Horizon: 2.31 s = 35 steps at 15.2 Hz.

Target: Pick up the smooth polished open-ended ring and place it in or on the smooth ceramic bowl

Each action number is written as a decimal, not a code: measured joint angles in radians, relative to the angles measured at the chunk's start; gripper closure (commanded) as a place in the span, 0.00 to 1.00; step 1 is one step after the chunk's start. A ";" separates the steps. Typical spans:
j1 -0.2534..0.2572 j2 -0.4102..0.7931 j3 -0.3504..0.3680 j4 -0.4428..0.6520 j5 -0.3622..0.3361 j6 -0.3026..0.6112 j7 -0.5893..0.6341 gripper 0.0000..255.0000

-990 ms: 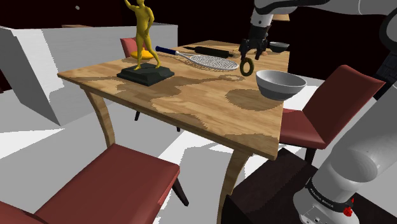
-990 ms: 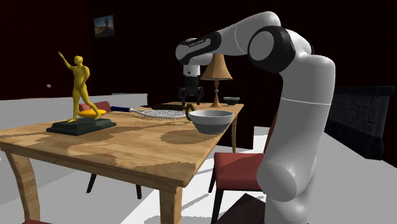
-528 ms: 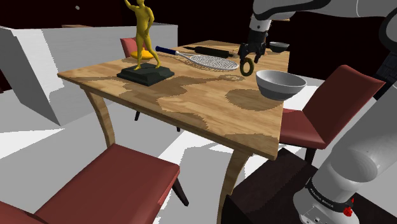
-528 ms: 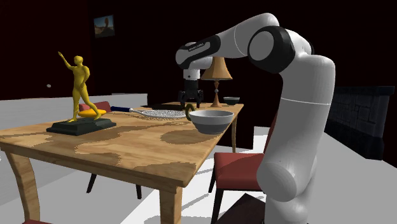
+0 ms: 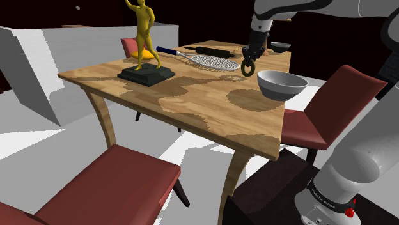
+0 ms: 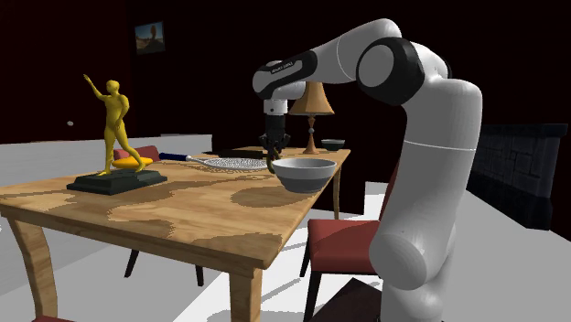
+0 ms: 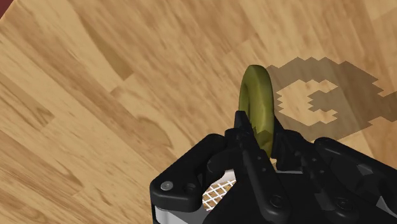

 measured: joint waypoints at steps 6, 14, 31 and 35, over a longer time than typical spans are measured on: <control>0.000 0.001 0.000 0.007 0.000 -0.006 0.000 1.00; 0.000 0.024 0.000 0.138 0.005 -0.113 -0.007 1.00; -0.006 0.134 -0.008 0.506 0.025 -0.373 -0.030 1.00; -0.006 0.153 -0.008 0.588 0.028 -0.437 -0.031 1.00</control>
